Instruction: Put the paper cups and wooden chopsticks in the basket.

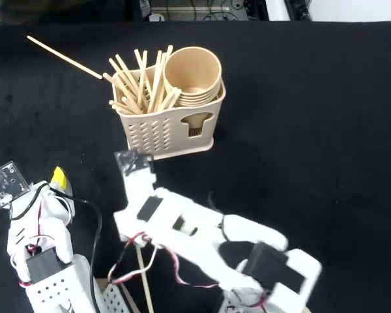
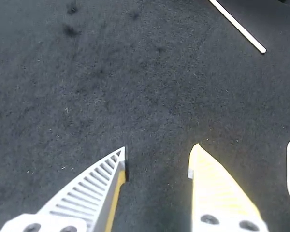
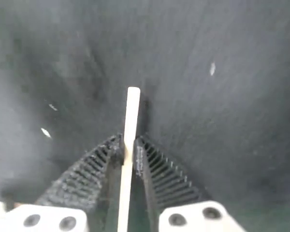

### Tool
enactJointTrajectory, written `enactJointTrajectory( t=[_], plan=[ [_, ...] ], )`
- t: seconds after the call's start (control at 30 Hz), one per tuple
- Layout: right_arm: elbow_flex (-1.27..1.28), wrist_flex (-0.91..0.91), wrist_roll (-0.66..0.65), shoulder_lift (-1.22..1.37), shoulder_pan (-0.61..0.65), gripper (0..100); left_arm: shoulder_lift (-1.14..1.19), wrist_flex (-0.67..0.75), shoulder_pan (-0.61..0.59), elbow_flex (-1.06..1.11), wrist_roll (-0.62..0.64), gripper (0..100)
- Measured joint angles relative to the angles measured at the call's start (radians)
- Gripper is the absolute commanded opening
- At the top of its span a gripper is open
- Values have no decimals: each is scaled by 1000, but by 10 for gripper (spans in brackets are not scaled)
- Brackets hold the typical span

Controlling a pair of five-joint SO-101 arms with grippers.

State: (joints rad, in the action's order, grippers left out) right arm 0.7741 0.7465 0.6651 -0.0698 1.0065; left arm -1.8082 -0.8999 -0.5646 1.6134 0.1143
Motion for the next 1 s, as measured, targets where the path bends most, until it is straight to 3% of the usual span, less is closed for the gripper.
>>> enactJointTrajectory(
  t=[0.23,0.4,0.63,0.83,1.0],
  plan=[
    [2,98,-109,-338,-66,11,0,-2,0,0,0,213],
    [-25,44,-247,-680,-64,11,0,-2,0,0,0,213],
    [-34,-456,-589,-976,-124,11,0,-2,0,0,0,213],
    [-34,-839,-672,-967,-230,11,0,-2,0,0,0,213],
    [-34,-1039,-736,-818,-344,11,0,-2,0,0,0,213]
  ],
)
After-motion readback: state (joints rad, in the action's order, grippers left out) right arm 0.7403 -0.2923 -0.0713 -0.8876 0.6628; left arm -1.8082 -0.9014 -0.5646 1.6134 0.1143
